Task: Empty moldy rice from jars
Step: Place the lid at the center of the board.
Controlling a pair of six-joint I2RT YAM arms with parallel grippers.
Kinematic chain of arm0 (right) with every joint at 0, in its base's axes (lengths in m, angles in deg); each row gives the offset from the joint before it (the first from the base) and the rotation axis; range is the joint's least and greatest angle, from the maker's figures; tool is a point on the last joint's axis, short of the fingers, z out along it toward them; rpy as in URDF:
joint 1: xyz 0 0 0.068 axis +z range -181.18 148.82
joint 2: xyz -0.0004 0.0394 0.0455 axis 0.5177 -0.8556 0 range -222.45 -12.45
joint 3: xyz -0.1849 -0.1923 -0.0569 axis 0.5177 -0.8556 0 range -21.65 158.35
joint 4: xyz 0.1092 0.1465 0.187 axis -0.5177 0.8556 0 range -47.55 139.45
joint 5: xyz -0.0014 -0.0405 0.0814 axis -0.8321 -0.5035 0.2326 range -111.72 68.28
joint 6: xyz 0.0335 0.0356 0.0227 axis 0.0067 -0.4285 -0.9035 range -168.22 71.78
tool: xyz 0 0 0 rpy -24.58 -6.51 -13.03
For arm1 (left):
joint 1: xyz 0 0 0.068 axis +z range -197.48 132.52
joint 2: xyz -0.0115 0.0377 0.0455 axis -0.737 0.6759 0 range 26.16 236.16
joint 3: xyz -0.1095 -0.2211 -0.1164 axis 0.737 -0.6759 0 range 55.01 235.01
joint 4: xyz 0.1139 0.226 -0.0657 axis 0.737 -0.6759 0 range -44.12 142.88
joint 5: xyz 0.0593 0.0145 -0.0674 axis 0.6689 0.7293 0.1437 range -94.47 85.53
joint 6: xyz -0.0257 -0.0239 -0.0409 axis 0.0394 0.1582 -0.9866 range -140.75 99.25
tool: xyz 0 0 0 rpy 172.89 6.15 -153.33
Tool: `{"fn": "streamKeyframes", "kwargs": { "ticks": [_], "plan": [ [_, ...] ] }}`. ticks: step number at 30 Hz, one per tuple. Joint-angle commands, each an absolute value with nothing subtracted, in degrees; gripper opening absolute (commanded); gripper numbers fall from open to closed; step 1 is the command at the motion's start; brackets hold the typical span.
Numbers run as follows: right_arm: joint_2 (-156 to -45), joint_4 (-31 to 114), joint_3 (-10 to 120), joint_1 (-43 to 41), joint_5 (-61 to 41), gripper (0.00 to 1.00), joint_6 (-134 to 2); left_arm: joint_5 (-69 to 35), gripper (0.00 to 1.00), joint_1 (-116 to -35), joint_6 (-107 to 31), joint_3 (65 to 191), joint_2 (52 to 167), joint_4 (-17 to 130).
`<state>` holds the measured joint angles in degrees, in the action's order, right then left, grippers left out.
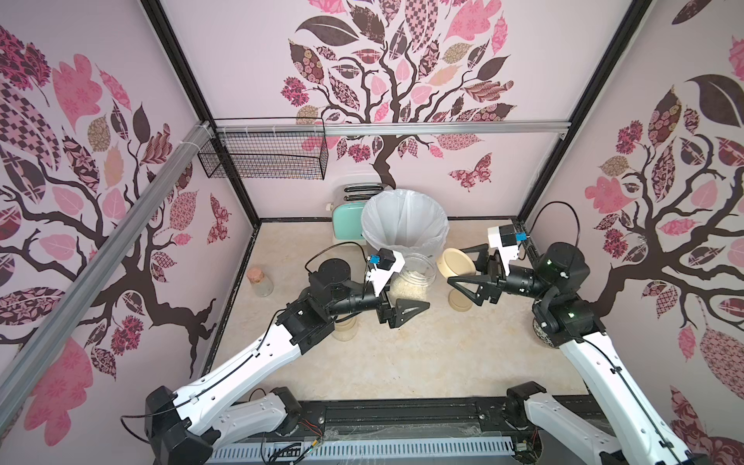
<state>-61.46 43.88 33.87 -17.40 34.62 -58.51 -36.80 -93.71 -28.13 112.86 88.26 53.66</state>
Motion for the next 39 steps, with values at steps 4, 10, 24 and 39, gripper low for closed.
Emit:
{"fn": "streamKeyframes", "kwargs": {
  "ticks": [4, 10, 24, 39],
  "plan": [
    [-53.62, 46.54, 22.45, -17.46, 17.17, 0.65, -60.83, -36.48, 0.63, -93.18, -27.32, 112.34, 85.78, 59.87],
    [-48.68, 45.46, 10.18, -17.39, 10.53, 0.65, -65.53, -37.34, 0.63, -93.10, -27.19, 112.91, 86.88, 60.57],
    [-48.87, 42.12, -4.72, -3.96, -12.15, 0.62, -71.57, -36.05, 0.63, -93.00, -27.01, 111.66, 85.49, 60.02],
    [-58.98, 35.23, -9.66, -0.24, -23.26, 0.65, -73.53, -35.05, 0.63, -92.96, -26.79, 111.32, 86.42, 59.30]
  ]
}}
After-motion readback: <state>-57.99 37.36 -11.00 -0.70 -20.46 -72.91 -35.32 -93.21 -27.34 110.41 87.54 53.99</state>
